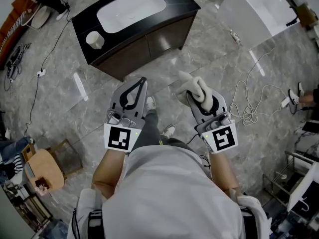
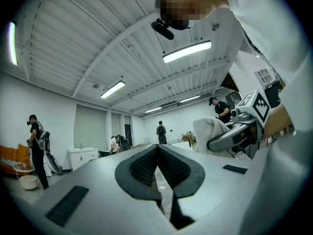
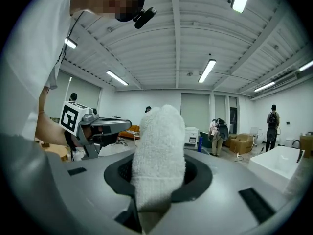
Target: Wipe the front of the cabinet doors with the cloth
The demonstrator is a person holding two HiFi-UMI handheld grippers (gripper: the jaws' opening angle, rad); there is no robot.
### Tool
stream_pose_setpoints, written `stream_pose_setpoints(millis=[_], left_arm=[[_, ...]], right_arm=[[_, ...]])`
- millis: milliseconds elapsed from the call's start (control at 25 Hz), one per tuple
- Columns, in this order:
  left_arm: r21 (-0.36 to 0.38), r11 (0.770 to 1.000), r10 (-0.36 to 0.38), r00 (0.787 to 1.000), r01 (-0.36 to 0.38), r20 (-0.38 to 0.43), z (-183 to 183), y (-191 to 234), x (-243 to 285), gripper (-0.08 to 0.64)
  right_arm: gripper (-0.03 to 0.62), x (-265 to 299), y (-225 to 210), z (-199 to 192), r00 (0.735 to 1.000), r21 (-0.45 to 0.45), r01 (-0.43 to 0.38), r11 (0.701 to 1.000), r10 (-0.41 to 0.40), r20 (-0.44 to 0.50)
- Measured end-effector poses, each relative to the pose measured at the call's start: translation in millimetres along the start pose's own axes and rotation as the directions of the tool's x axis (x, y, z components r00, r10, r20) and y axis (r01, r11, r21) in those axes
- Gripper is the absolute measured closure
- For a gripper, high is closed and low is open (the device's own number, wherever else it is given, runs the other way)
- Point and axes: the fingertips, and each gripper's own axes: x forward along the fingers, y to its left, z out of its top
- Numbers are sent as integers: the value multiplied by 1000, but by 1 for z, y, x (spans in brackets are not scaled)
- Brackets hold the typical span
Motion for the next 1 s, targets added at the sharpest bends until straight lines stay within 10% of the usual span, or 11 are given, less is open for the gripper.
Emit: stream_pose_setpoints(millis=[480, 680, 1000], left_arm=[[-13, 998, -54, 997, 55, 51, -1, 109, 114, 541], [86, 988, -129, 991, 125, 31, -6, 130, 144, 541], [84, 994, -74, 997, 75, -14, -28, 143, 184, 541]], right_arm=[[454, 134, -73, 35, 999, -57, 32, 998, -33, -27], [454, 174, -99, 45, 997, -94, 59, 994, -63, -44], [454, 211, -133, 30, 999, -74, -10, 997, 7, -38]])
